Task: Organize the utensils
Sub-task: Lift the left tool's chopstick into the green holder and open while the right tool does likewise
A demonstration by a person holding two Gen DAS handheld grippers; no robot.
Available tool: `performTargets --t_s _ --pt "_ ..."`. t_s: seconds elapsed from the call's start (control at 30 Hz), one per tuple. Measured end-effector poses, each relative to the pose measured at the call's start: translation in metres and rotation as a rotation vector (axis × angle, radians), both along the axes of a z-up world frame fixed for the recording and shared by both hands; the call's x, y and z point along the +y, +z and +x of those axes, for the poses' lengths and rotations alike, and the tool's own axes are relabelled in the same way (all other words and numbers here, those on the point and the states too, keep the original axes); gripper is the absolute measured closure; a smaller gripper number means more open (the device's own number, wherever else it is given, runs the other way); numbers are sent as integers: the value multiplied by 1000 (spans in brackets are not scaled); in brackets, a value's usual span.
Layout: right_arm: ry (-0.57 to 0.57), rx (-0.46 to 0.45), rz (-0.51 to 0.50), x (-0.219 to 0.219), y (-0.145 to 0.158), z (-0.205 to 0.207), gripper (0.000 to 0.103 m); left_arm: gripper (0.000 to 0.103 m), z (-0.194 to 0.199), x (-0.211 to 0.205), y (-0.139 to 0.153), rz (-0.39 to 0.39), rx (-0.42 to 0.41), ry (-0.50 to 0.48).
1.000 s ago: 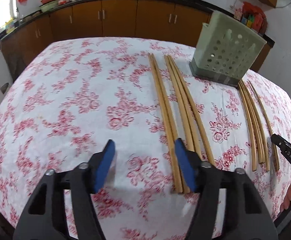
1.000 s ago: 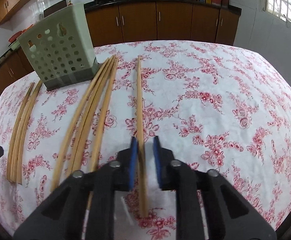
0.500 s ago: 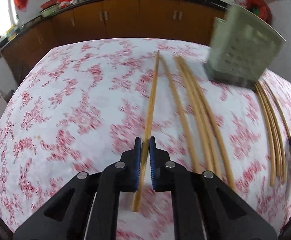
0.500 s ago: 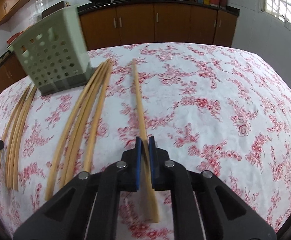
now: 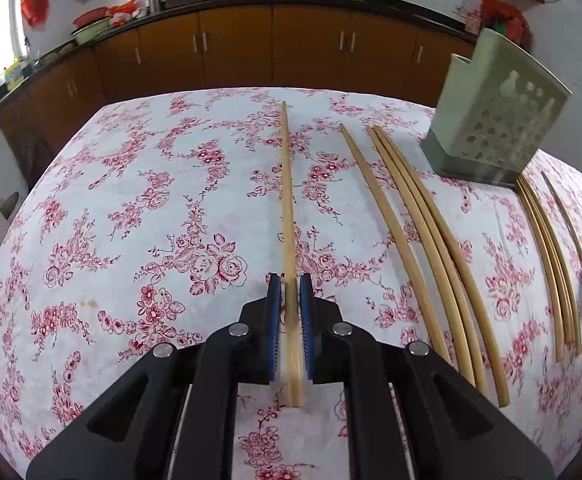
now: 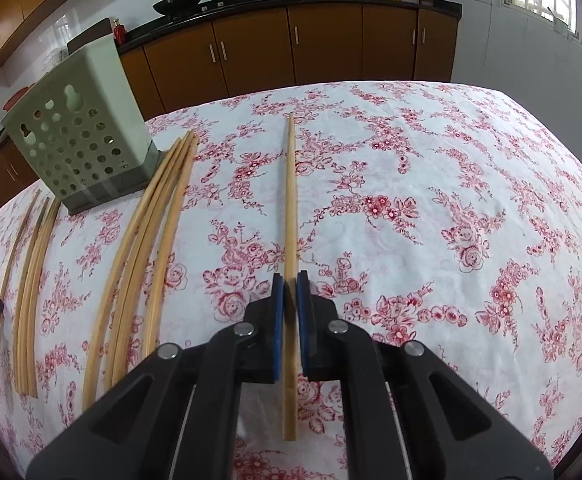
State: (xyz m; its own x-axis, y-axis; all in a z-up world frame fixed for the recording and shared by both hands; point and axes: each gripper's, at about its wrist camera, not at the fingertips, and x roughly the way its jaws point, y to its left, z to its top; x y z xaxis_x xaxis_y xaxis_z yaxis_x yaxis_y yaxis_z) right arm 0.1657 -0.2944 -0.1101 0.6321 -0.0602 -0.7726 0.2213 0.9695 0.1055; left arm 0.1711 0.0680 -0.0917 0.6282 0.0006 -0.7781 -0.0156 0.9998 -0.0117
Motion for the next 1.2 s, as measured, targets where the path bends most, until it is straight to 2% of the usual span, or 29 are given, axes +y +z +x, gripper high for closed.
performTargets --t_s 0.2,0.4,0.57,0.63,0.73,0.93,1.2 --pt "10 -1 -2 3 1 -7 95 92 -2 -2 0 26 3 -21" --pt "24 -2 -6 5 1 -14 95 92 -16 0 -1 13 -13 -14" --pt "29 -1 27 0 3 -18 95 96 -20 -2 0 27 -5 -20" --pt "30 -28 25 -1 11 -24 95 96 -21 1 3 17 10 -15" --pt "41 -96 8 -2 33 -34 95 96 -29 3 18 15 -36 -16" --pt "50 -208 -4 -9 74 -47 95 96 -41 12 71 -25 -171 -10" --pt "54 -313 8 -13 108 -54 95 96 -46 16 118 -71 -294 18"
